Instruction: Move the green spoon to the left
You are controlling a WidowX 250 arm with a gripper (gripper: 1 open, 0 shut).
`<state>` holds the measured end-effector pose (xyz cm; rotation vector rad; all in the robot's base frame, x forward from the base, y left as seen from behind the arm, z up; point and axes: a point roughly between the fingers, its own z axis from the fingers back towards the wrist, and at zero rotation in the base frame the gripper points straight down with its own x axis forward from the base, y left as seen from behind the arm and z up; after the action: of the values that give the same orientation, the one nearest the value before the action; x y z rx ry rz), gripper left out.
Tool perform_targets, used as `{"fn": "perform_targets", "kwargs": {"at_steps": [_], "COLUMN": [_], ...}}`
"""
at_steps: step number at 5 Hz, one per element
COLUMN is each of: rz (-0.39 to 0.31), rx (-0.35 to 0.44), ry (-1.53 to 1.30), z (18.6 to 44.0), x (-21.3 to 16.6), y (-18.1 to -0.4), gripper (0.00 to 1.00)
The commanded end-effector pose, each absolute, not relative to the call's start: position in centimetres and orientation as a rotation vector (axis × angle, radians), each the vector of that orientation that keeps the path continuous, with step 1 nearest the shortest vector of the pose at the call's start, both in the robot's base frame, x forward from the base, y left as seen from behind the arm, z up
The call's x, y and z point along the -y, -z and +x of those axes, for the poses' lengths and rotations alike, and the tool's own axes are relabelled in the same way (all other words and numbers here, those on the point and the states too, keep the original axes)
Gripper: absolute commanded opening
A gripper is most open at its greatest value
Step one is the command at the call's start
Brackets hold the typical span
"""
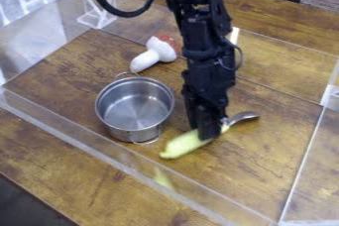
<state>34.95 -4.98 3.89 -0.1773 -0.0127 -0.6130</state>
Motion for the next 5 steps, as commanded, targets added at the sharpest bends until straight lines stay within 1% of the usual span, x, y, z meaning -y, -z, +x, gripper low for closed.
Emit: {"fn": "perform_targets", "kwargs": {"at_steps": [1,2,3,5], "rz": [-0.154,-0.128,-0.113,-0.117], "rx": [0.070,0.100,0.119,0.131], "ry": [0.663,0.605,0.563,0.619], "z": [36.6,37.3,37.7,37.6], "x": [3.9,5.1,6.3,4.9], "y": [-7.2,-8.4,-8.8,-10.4], "gripper": [0.00,0.00,0.00,0.00]}}
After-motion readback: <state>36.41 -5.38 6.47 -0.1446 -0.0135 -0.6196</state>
